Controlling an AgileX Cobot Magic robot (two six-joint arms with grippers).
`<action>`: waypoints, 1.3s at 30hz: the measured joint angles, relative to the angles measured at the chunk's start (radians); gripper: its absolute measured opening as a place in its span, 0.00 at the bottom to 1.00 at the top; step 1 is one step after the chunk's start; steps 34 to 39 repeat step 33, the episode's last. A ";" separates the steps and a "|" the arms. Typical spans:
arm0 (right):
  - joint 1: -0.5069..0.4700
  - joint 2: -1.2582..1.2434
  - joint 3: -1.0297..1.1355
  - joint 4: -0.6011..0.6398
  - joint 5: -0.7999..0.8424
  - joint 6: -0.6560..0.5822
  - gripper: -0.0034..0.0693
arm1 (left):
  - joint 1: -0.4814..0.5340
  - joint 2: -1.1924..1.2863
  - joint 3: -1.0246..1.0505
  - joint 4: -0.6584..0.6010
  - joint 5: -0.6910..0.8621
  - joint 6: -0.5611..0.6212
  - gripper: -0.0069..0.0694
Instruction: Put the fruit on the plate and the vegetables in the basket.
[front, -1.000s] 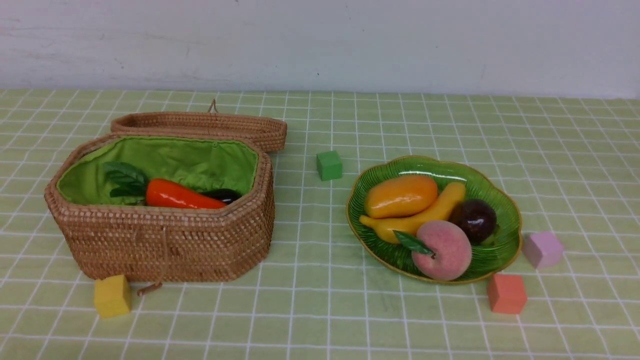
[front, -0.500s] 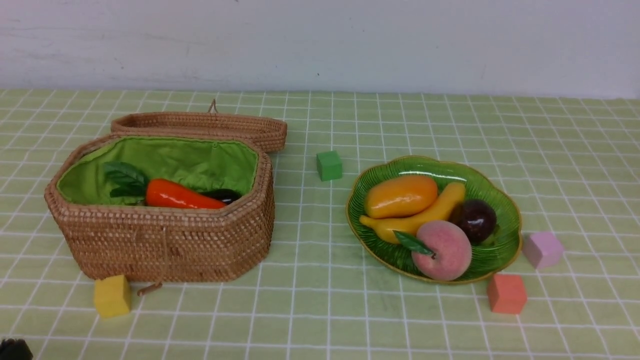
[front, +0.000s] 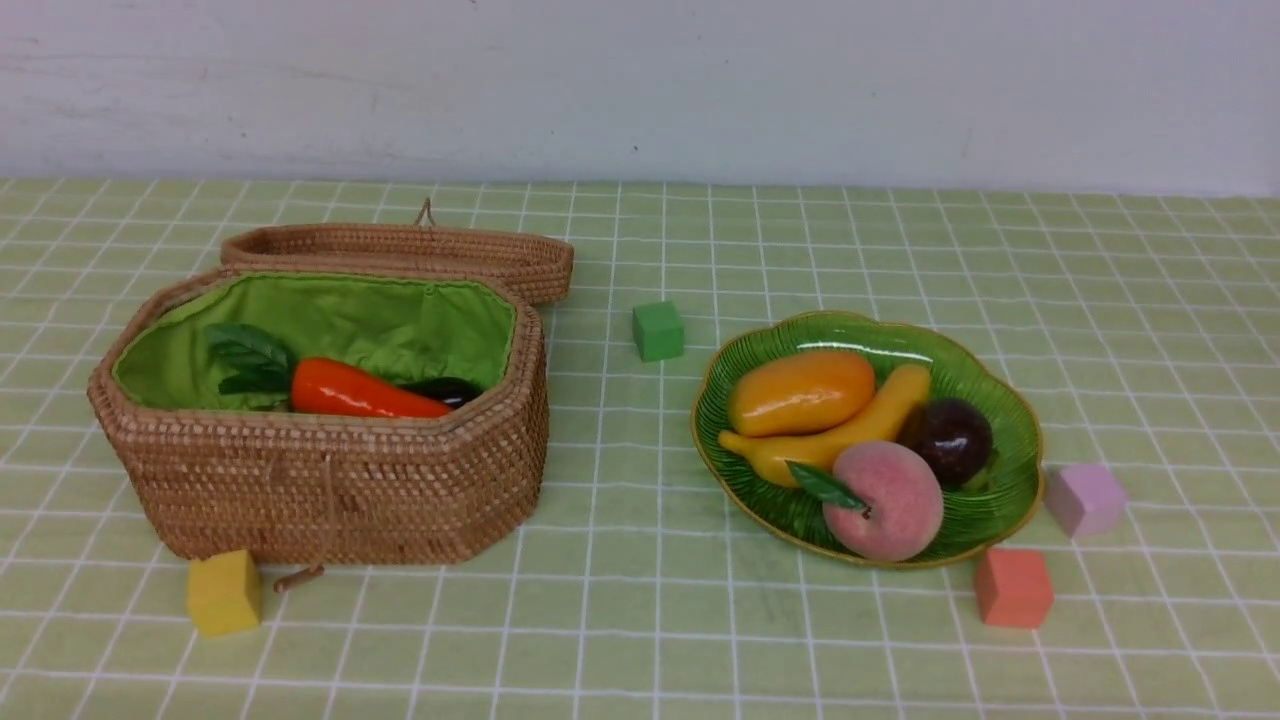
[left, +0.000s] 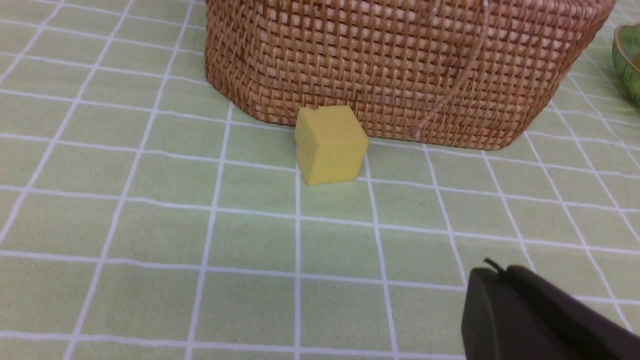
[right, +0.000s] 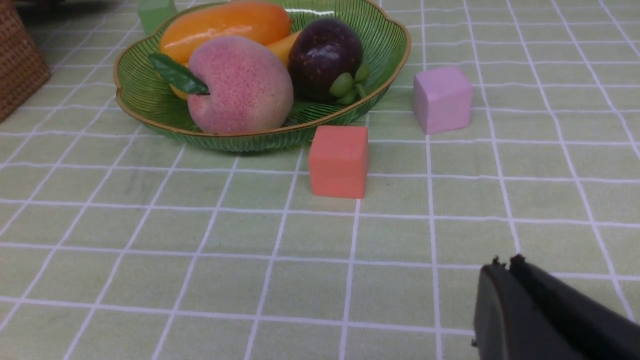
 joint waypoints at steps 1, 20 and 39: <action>0.000 0.000 0.000 0.000 0.000 0.000 0.05 | 0.000 0.000 0.000 0.001 0.000 0.000 0.07; 0.000 0.000 0.000 0.000 0.000 0.001 0.08 | 0.000 0.000 0.000 0.002 0.000 0.000 0.07; 0.000 0.000 0.000 0.000 0.000 0.001 0.10 | 0.000 0.000 0.000 0.002 0.000 0.000 0.08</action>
